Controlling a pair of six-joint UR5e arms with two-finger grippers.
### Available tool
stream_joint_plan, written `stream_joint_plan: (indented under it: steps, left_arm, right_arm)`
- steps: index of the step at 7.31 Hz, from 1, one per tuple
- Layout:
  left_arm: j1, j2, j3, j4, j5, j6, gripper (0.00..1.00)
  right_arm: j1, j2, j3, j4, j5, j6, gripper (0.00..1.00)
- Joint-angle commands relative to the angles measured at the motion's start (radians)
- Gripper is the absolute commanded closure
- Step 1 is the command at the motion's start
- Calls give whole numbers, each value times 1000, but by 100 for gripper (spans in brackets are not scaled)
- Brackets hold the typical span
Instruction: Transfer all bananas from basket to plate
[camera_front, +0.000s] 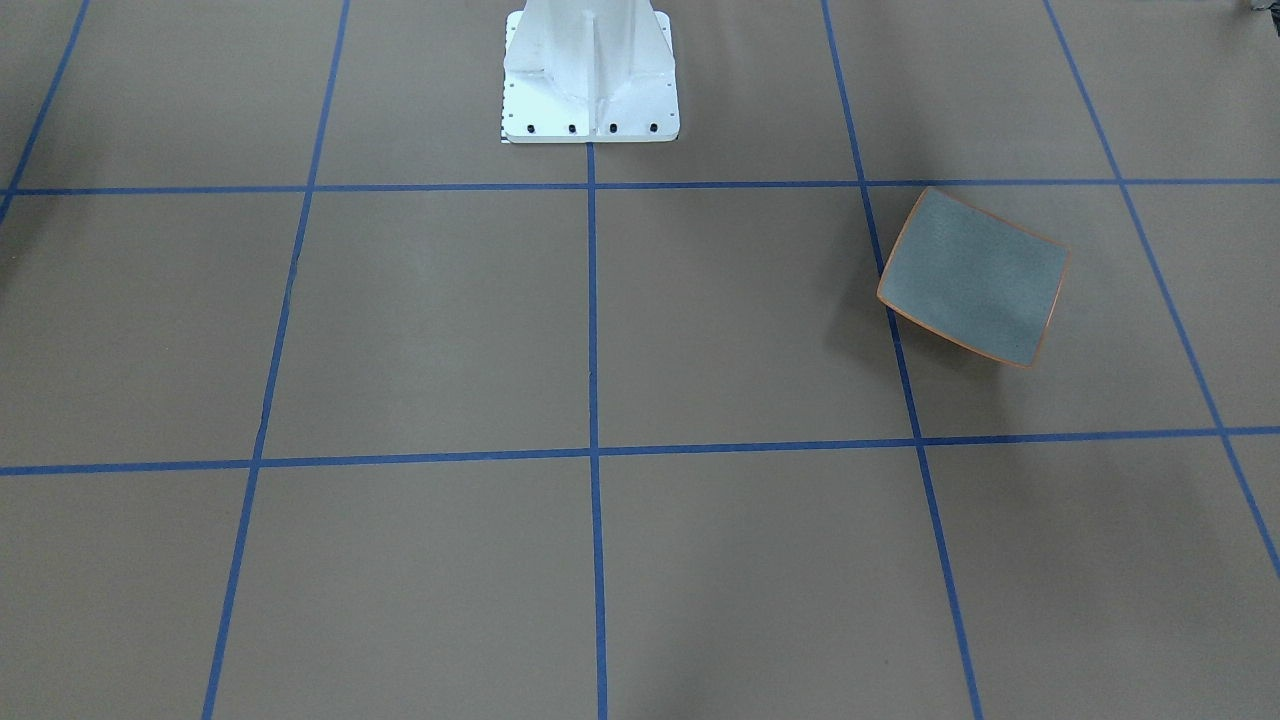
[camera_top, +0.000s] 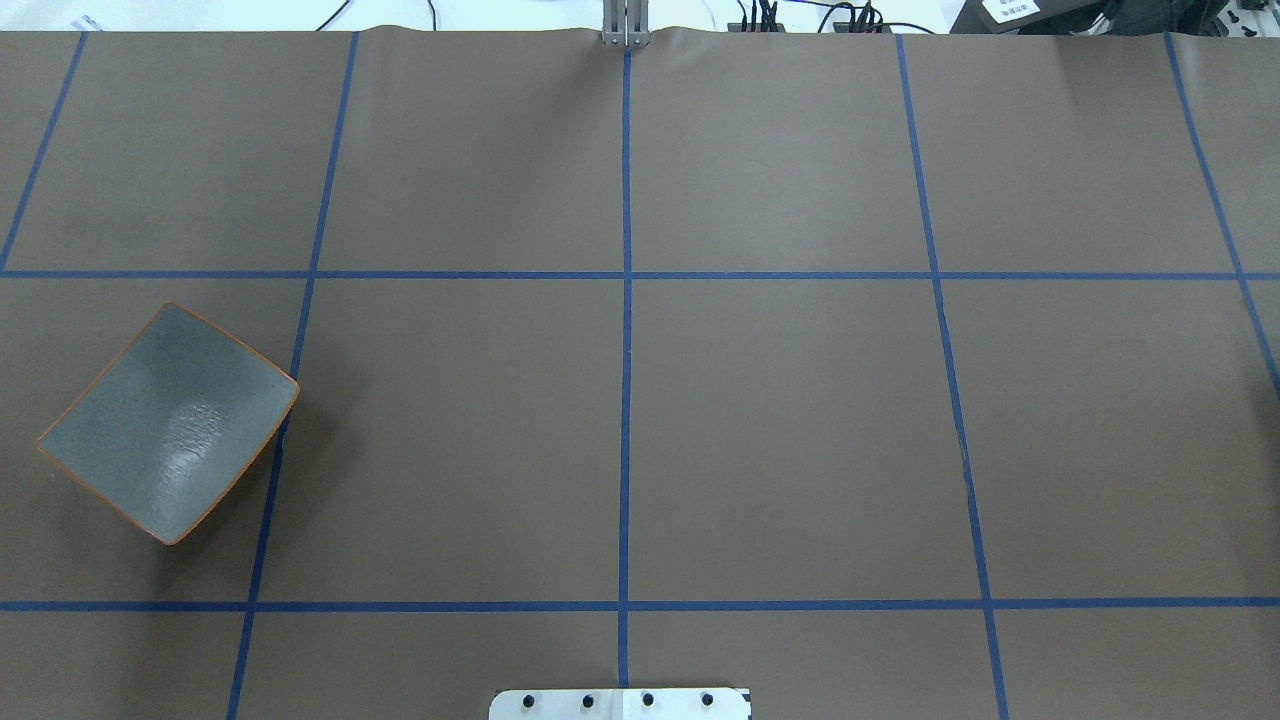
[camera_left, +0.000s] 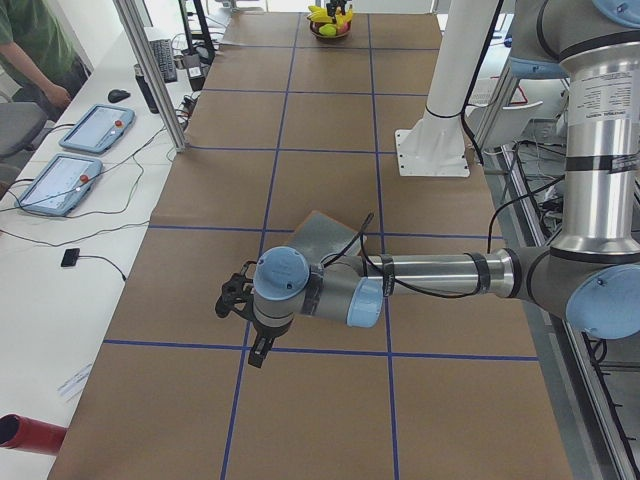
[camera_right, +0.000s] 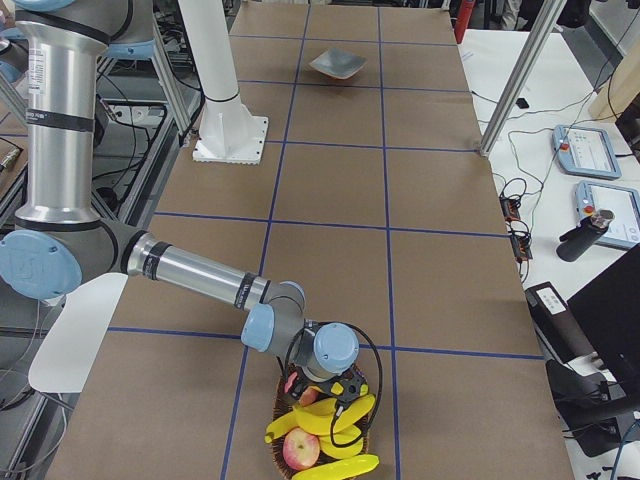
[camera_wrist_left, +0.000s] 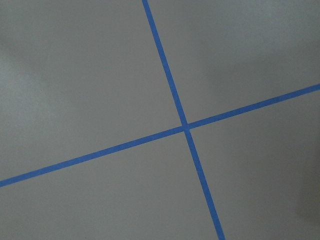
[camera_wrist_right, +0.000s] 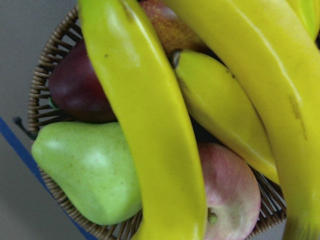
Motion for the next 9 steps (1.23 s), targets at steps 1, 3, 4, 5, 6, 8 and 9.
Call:
stream_joint_plan:
  steps: [1, 3, 4, 5, 6, 8, 9]
  left_arm:
    - [0, 2, -2, 1, -6, 0, 0]
    - [0, 0, -2, 1, -6, 0, 0]
    - [0, 0, -2, 1, -6, -2, 0]
    - [0, 2, -1, 1, -6, -3, 0]
    - [0, 2, -2, 1, -8, -3, 0]
    - [0, 2, -1, 2, -21, -3, 0]
    - [0, 2, 1, 2, -23, -3, 0]
  right_arm:
    - [0, 6, -25, 29, -3, 3, 1]
    - [0, 6, 21, 35, 3, 120, 25]
    - [0, 8, 28, 37, 3, 119, 49]
    - [2, 8, 37, 37, 3, 116, 82]
    - [3, 2, 52, 37, 0, 119, 100]
    - [46, 0, 101, 28, -2, 115, 100]
    - [86, -3, 138, 20, -3, 113, 100]
